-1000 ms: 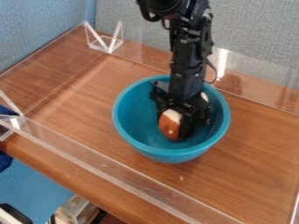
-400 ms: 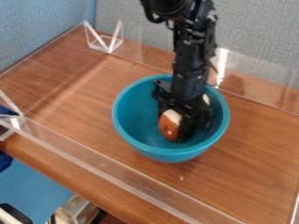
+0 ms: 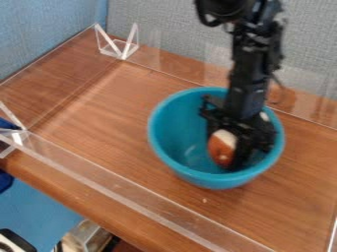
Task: Remove the mushroom from inside the blue bowl and put it on the table
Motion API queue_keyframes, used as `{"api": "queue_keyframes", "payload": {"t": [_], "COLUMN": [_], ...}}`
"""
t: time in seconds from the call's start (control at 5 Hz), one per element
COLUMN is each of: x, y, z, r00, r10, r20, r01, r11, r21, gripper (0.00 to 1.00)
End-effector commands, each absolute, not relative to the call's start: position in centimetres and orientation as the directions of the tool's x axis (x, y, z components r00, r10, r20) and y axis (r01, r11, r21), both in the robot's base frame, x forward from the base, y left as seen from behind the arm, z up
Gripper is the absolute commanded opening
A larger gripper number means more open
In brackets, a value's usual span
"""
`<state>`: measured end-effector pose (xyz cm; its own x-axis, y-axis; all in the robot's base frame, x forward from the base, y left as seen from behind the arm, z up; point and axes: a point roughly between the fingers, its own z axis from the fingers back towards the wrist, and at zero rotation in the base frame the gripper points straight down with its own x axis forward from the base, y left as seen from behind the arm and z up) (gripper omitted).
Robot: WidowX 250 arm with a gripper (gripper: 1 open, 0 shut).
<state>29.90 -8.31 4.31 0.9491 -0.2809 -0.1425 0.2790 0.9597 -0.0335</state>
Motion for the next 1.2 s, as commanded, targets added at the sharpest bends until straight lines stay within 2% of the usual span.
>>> {"api": "queue_keyframes", "payload": {"t": [0.0, 0.2, 1.0], "x": [30.7, 30.9, 29.3], "y": [-9.9, -9.1, -10.9], "z": [6.1, 5.8, 7.5], "r00": [0.944, 0.945, 0.931], "r10": [-0.324, -0.323, -0.363], "r20": [-0.061, -0.056, -0.036], "r01": [0.323, 0.322, 0.362], "r11": [0.946, 0.946, 0.932], "r21": [-0.024, -0.026, -0.029], "gripper": [0.0, 0.0, 0.0]}}
